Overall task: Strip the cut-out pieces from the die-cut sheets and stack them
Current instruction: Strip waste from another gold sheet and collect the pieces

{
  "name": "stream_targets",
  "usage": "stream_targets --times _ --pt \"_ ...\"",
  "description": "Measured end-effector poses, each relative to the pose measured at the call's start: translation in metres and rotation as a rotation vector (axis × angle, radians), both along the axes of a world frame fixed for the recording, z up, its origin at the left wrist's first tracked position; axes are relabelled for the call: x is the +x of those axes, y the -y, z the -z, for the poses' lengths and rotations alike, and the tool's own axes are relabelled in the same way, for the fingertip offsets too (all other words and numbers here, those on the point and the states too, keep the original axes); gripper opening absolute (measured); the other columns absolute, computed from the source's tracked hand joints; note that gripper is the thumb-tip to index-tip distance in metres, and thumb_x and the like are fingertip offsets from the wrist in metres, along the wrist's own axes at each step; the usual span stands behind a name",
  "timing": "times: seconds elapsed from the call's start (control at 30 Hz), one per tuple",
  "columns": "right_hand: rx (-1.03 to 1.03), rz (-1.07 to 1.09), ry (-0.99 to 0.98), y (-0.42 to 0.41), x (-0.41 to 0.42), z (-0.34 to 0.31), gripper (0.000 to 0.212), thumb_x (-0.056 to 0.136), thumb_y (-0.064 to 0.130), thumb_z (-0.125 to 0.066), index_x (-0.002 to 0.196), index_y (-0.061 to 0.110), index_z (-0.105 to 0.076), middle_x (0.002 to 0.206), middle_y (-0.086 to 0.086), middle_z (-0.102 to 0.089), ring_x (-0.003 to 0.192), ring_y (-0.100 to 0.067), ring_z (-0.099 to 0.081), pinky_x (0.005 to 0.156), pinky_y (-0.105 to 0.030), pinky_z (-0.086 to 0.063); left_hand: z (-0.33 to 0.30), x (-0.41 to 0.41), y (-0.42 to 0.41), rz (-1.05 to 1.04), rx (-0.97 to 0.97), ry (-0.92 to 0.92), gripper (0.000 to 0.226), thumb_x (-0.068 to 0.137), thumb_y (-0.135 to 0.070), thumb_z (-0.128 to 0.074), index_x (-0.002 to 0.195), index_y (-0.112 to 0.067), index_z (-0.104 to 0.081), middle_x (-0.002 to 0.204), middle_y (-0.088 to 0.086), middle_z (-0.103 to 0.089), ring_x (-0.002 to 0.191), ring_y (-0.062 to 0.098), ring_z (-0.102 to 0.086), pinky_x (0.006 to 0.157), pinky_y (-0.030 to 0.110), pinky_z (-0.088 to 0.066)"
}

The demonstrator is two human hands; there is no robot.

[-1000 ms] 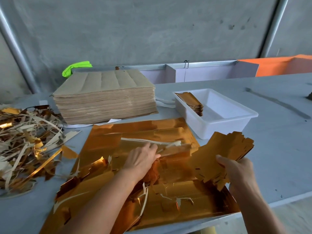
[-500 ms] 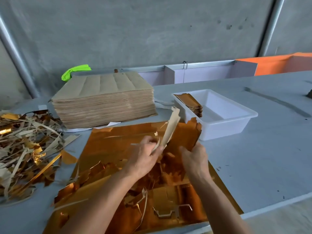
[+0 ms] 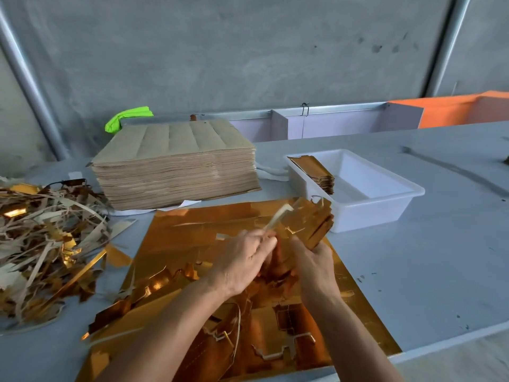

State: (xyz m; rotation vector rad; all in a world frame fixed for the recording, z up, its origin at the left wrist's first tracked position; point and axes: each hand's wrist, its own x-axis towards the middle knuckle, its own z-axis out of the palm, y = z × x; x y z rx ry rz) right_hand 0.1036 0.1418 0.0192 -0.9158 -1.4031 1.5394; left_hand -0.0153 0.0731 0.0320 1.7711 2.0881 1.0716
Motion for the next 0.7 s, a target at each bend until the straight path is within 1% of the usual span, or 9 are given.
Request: stream_targets --times 0.07,0.13,0.2,0.27,0.33,0.43,0.57,0.63,0.7 --pt "-0.092 0.034 0.002 -0.004 0.006 0.001 0.024 0.095 0.022 -0.052 0.072 0.021 -0.057 0.061 0.011 -0.066 0.062 -0.012 -0.063 0.054 -0.022 -0.048 -0.006 -0.005 0.002 -0.091 0.098 0.306 0.046 0.100 -0.037 -0.030 0.073 -0.013 -0.059 0.094 0.013 -0.065 0.070 0.020 -0.052 0.055 0.022 -0.042" --pt "-0.121 0.043 0.020 -0.007 0.013 0.002 0.022 0.094 0.020 -0.054 0.072 0.023 -0.057 0.065 0.011 -0.064 0.068 -0.010 -0.059 0.057 -0.025 -0.044 -0.011 -0.016 0.001 -0.275 0.223 0.574 0.047 0.101 -0.037 -0.030 0.080 -0.011 -0.063 0.098 0.004 -0.069 0.075 0.016 -0.060 0.055 0.020 -0.043" --pt "-0.140 0.033 0.056 -0.011 0.018 0.004 0.020 0.095 0.018 -0.053 0.077 0.025 -0.056 0.075 0.008 -0.063 0.073 -0.010 -0.057 0.064 -0.029 -0.044 -0.016 -0.027 -0.001 -0.422 0.275 0.906 0.046 0.101 -0.040 -0.031 0.092 -0.011 -0.066 0.098 0.002 -0.071 0.084 0.019 -0.065 0.058 0.025 -0.046" --pt "-0.178 0.021 0.089 -0.013 0.019 0.005 0.017 0.097 0.017 -0.050 0.081 0.023 -0.050 0.082 0.007 -0.059 0.074 -0.012 -0.056 0.071 -0.034 -0.047 -0.021 -0.036 -0.004 -0.470 0.297 1.193 0.045 0.102 -0.040 -0.031 0.099 -0.010 -0.064 0.101 0.004 -0.071 0.090 0.022 -0.067 0.059 0.028 -0.048" --pt "-0.229 0.018 0.090 -0.016 0.021 0.007 0.011 0.097 0.017 -0.050 0.088 0.022 -0.047 0.087 0.003 -0.058 0.084 -0.021 -0.057 0.085 -0.043 -0.049 -0.024 -0.042 -0.004 -0.456 0.336 1.367 0.044 0.103 -0.038 -0.030 0.101 -0.009 -0.062 0.103 0.007 -0.070 0.092 0.025 -0.067 0.056 0.029 -0.050" --pt "-0.324 0.012 0.062 -0.020 0.027 0.008 0.007 0.096 0.019 -0.052 0.098 0.019 -0.045 0.095 -0.004 -0.059 0.096 -0.028 -0.057 0.094 -0.052 -0.047 -0.026 -0.047 -0.001 -0.440 0.398 1.481 0.038 0.104 -0.031 -0.032 0.098 -0.007 -0.061 0.093 0.011 -0.074 0.082 0.025 -0.069 0.051 0.024 -0.048" --pt "-0.355 0.066 0.033 -0.027 0.038 0.008 0.017 0.097 0.019 -0.051 0.113 0.016 -0.046 0.102 -0.004 -0.058 0.104 -0.031 -0.056 0.098 -0.053 -0.045 -0.021 -0.063 0.006 -0.565 0.497 1.560 0.034 0.103 -0.027 -0.036 0.092 -0.007 -0.061 0.069 0.006 -0.072 0.046 0.011 -0.060 0.036 0.017 -0.038" --pt "-0.350 0.105 0.020 -0.032 0.043 0.008 0.018 0.097 0.019 -0.051 0.113 0.016 -0.046 0.095 -0.002 -0.058 0.096 -0.027 -0.057 0.093 -0.048 -0.047 -0.014 -0.069 0.007 -0.650 0.473 1.417 0.035 0.101 -0.028 -0.037 0.092 -0.009 -0.064 0.057 0.000 -0.064 0.036 0.006 -0.045 0.033 0.014 -0.028" --pt "-0.349 0.139 -0.002 -0.035 0.046 0.006 0.016 0.097 0.021 -0.051 0.112 0.018 -0.045 0.089 0.002 -0.055 0.091 -0.024 -0.055 0.085 -0.045 -0.046 -0.006 -0.070 0.009 -0.739 0.426 1.168 0.037 0.101 -0.033 -0.037 0.091 -0.012 -0.066 0.060 -0.001 -0.059 0.040 0.005 -0.039 0.036 0.017 -0.026"
